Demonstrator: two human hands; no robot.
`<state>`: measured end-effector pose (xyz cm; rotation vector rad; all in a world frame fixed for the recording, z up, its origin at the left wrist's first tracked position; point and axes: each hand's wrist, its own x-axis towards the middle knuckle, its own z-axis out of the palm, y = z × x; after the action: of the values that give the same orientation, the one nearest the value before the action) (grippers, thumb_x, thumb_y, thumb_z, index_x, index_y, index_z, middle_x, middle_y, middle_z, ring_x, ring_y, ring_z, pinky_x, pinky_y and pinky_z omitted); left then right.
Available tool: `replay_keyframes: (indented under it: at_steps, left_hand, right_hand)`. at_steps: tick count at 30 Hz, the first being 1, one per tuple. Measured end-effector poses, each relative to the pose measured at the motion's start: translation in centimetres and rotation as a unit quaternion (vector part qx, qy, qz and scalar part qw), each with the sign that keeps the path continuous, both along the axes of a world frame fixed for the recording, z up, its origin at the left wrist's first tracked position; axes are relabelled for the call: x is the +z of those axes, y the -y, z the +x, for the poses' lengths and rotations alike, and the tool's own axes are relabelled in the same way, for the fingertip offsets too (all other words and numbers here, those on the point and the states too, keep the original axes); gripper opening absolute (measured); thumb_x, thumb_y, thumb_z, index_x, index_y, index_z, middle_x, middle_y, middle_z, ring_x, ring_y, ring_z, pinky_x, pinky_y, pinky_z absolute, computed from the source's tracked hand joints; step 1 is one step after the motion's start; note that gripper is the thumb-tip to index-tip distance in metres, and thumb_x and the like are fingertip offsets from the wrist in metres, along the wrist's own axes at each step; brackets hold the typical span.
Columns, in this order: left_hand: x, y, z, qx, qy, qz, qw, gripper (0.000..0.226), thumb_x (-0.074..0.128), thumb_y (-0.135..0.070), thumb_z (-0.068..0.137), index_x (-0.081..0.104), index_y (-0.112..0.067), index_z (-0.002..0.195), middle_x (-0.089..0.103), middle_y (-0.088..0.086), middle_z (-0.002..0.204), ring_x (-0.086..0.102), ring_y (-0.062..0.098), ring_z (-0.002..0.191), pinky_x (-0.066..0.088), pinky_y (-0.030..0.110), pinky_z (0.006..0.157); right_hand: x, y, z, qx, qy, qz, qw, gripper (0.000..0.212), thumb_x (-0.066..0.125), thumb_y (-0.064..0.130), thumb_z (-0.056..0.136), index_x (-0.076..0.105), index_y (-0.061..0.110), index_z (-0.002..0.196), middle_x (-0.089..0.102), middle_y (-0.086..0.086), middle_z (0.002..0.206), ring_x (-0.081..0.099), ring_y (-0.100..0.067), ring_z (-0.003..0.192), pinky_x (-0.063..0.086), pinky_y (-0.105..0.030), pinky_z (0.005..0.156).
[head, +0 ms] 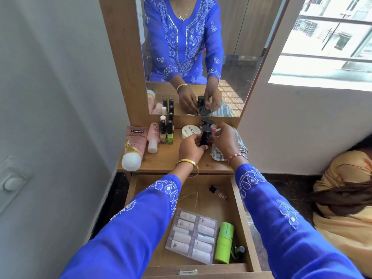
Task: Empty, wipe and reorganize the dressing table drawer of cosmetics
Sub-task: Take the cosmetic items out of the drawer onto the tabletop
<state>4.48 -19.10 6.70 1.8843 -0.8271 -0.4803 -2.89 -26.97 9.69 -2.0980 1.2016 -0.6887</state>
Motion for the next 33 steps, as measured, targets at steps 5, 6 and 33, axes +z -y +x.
replay_keyframes:
  at_steps: [5, 6, 33]
  left_hand:
    - [0.2, -0.3, 0.1, -0.012, 0.009, 0.004, 1.0, 0.04, 0.068, -0.006, 0.078, 0.06, -0.005, 0.116, 0.067, 0.013, 0.112, 0.062, 0.026, 0.105, 0.048, 0.03, 0.091]
    - [0.2, -0.4, 0.1, -0.008, 0.007, 0.005, 1.0, 0.04, 0.066, -0.006, 0.079, 0.058, -0.005, 0.118, 0.066, 0.013, 0.114, 0.061, 0.026, 0.107, 0.046, 0.029, 0.092]
    - [-8.3, -14.6, -6.1, -0.055, 0.047, 0.043, 0.996, 0.023, 0.048, 0.0, 0.084, 0.066, -0.008, 0.096, 0.067, 0.008, 0.101, 0.061, 0.017, 0.09, 0.048, 0.023, 0.082]
  right_hand:
    - [0.3, -0.3, -0.3, -0.01, -0.002, 0.008, 1.0, 0.029, 0.058, 0.003, 0.084, 0.06, 0.006, 0.113, 0.066, -0.015, 0.101, 0.059, -0.022, 0.087, 0.035, -0.017, 0.062]
    - [0.4, -0.5, -0.5, -0.018, 0.006, 0.003, 1.0, 0.029, 0.057, 0.008, 0.086, 0.06, 0.006, 0.114, 0.066, -0.015, 0.102, 0.06, -0.024, 0.091, 0.038, -0.02, 0.067]
    - [-10.5, -14.7, -9.5, -0.052, -0.365, -0.035, 0.929, 0.033, 0.037, 0.0, 0.09, 0.058, 0.001, 0.116, 0.054, -0.019, 0.118, 0.059, -0.034, 0.108, 0.051, -0.039, 0.087]
